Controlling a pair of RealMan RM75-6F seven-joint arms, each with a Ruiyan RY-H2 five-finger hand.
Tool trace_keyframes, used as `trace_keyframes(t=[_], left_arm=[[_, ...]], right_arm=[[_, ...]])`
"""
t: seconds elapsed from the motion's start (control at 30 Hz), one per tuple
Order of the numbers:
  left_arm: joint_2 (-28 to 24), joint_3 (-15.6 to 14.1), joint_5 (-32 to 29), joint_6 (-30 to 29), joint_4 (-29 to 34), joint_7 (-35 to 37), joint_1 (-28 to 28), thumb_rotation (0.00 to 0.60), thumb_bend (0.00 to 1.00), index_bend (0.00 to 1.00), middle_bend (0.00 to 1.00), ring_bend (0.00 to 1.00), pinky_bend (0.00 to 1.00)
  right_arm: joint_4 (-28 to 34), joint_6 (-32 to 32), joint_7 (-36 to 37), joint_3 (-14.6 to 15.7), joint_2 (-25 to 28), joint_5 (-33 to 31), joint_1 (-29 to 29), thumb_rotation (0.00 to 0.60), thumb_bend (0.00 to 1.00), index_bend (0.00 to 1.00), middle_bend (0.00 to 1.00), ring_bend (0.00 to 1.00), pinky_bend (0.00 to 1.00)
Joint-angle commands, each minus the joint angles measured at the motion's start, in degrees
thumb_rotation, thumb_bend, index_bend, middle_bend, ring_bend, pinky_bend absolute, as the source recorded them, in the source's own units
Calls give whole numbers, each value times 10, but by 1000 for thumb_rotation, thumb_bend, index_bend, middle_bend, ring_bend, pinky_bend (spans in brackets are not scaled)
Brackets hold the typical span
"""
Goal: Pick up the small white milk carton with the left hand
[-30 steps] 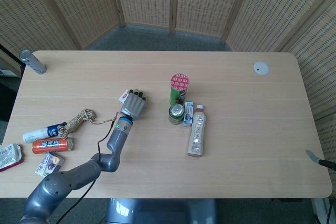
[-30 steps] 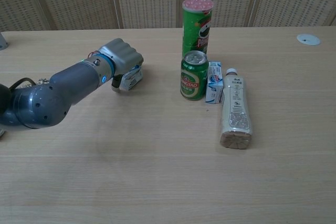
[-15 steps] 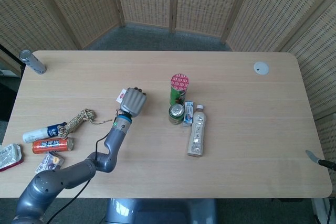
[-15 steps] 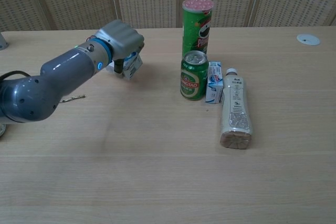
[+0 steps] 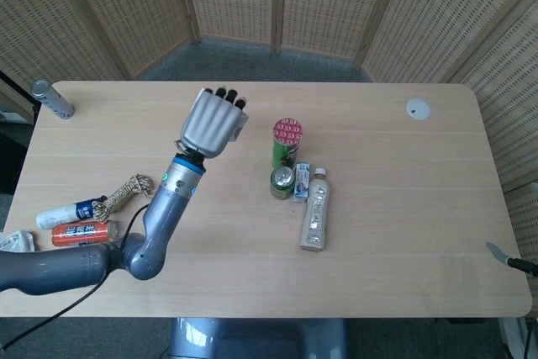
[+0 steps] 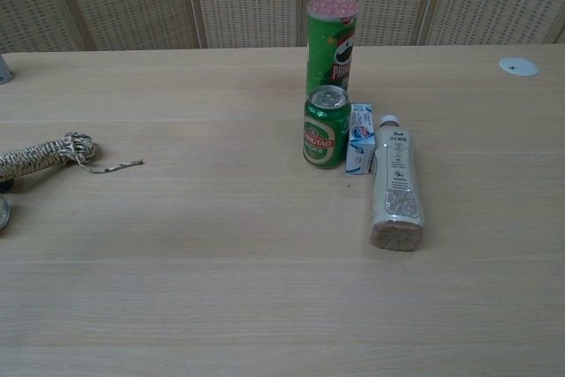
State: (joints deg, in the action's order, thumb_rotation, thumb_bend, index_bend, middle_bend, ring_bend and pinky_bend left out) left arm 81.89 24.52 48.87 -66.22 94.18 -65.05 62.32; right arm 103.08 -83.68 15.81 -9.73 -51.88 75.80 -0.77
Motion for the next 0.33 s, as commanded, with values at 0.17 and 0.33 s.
trace_keyframes(t=[0.17,0.33], left_arm=[[-107,27,-53,-51,111,-61,6,600,0,580,632,620,663],[-99,-6,-62,-53,100,-48,5,600,0,581,628,620,662]], right_arm=[[4,-6,4,2,3,9,2,572,0,0,0,0,0],[7,-10,5,4,5,14,4,573,0,0,0,0,0]])
